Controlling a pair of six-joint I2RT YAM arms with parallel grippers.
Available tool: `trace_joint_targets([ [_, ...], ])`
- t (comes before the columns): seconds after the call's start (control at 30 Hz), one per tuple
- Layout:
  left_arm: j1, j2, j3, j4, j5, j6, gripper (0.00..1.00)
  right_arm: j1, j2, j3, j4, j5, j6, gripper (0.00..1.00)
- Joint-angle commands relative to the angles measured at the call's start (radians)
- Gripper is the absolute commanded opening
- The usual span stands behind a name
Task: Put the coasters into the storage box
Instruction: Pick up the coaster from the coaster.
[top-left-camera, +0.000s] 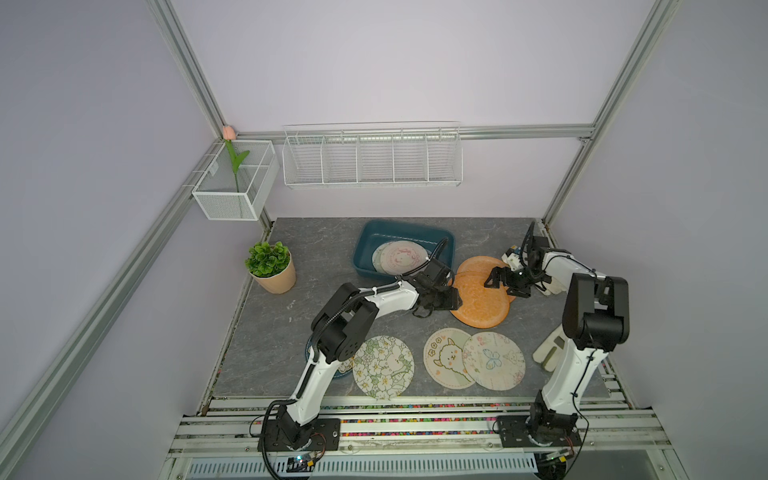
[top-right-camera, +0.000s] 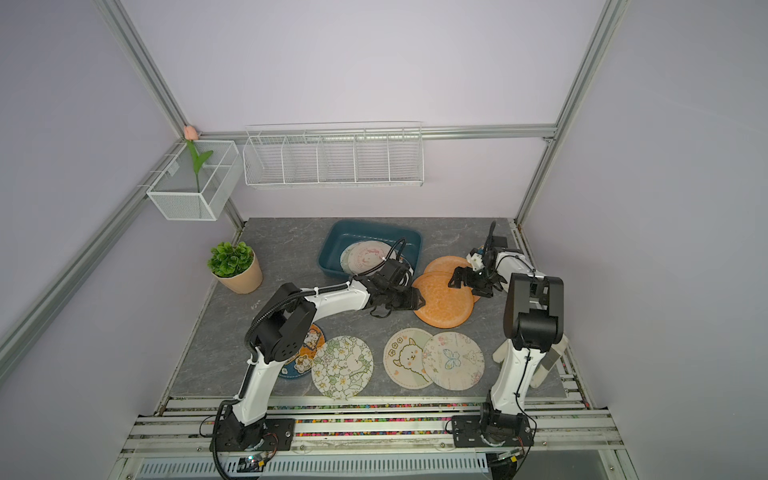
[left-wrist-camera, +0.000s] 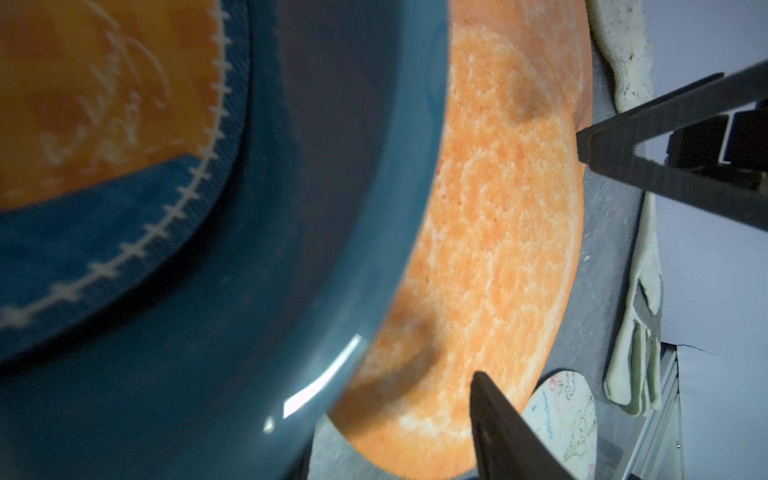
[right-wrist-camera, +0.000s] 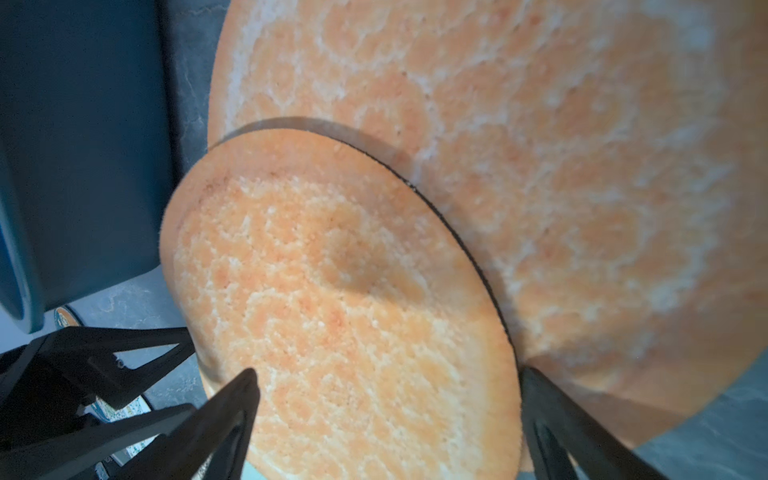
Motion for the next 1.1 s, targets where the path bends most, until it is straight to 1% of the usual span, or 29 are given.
trace_joint_targets([
  [0.0,-0.008,0.026,0.016,0.004,0.032,-0.008,0.59,0.048,0.007,-0.045,-0.115,-0.115,-0.017,0.96],
  [0.3,-0.008,0.022,0.001,0.014,0.043,-0.008,0.59,0.059,0.011,-0.042,-0.126,-0.11,-0.019,0.94],
  [0.47,-0.008,0.019,-0.003,0.015,0.044,-0.007,0.59,0.061,0.02,-0.043,-0.113,-0.133,-0.007,0.87],
  [0.5,-0.008,0.018,-0.003,0.015,0.045,-0.007,0.59,0.063,0.022,-0.043,-0.113,-0.134,-0.005,0.84],
  [0.7,-0.008,0.013,-0.004,0.014,0.049,-0.001,0.58,0.065,0.02,-0.045,-0.107,-0.111,0.014,0.57],
  [0.77,-0.008,0.006,-0.009,0.017,0.056,0.001,0.58,0.064,0.011,-0.045,-0.107,-0.097,0.023,0.44],
  [0.8,-0.008,0.001,-0.014,0.019,0.061,0.002,0.59,0.064,0.007,-0.045,-0.108,-0.095,0.025,0.4],
  [0.87,-0.006,-0.02,-0.035,0.028,0.075,0.005,0.59,0.064,-0.005,-0.041,-0.115,-0.088,0.028,0.26],
  [0.9,-0.005,-0.032,-0.047,0.032,0.081,0.009,0.6,0.065,-0.012,-0.04,-0.121,-0.088,0.028,0.22],
  [0.97,0.003,-0.066,-0.083,0.048,0.093,0.017,0.62,0.066,-0.031,-0.037,-0.138,-0.09,0.026,0.15],
  [1.07,0.022,-0.122,-0.141,0.077,0.118,0.022,0.67,0.064,-0.065,-0.036,-0.173,-0.091,0.024,0.12],
])
